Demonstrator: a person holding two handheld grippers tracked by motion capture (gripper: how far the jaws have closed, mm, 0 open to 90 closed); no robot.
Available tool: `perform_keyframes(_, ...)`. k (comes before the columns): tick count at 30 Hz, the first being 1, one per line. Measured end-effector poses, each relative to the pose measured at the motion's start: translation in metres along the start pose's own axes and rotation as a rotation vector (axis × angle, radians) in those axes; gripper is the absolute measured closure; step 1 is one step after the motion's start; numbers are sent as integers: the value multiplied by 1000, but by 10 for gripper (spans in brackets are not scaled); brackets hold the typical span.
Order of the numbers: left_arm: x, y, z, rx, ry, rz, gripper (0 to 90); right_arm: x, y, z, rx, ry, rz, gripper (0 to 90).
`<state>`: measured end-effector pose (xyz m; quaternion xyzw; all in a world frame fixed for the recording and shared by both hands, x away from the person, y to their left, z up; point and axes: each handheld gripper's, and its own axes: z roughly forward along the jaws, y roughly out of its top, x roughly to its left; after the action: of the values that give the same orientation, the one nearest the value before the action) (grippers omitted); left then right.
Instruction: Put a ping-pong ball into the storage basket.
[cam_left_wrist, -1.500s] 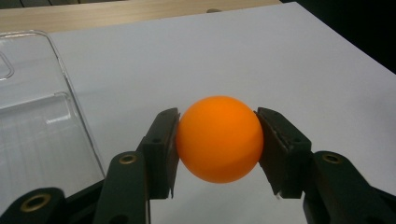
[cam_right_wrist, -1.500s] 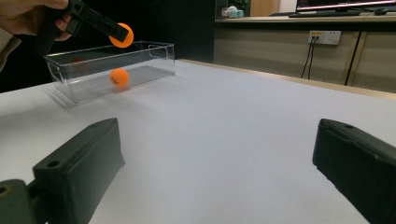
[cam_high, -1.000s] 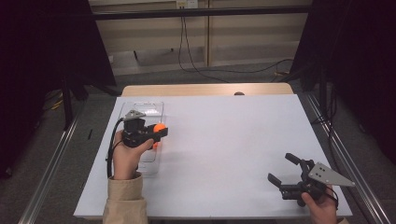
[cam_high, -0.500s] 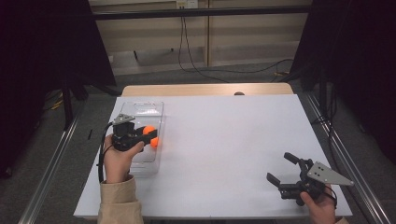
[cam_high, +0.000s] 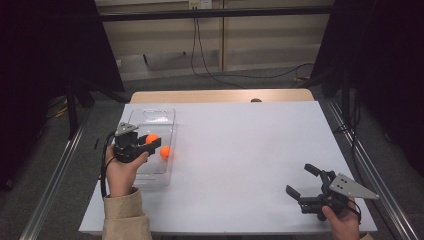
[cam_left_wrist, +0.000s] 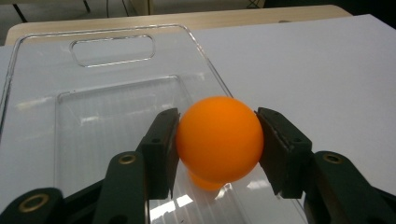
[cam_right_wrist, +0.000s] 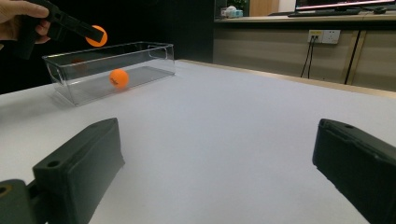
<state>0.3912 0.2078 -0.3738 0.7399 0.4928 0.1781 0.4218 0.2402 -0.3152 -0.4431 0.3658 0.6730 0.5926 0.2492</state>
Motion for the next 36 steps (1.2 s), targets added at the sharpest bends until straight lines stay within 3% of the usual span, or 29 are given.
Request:
perform_keyframes(7,4,-6,-4,-11,18,-1,488,3,1,1,0,8,-8,13)
perform_keyframes(10,3,-7,-5,-24,44,-2,324,2,1,0,-3,1,-5,13)
perform_keyframes(16,4,-14,-11,-72,34,-28,267,2,1,-3,-6,-1,-7,13)
perform_keyframes(22,1,-23,-15,-86,24,-36,225,1,1,-3,-9,-2,-1,13)
perform_keyframes(36,-22,-38,-25,-134,-12,-5,109,1,1,-4,-12,-4,0,13)
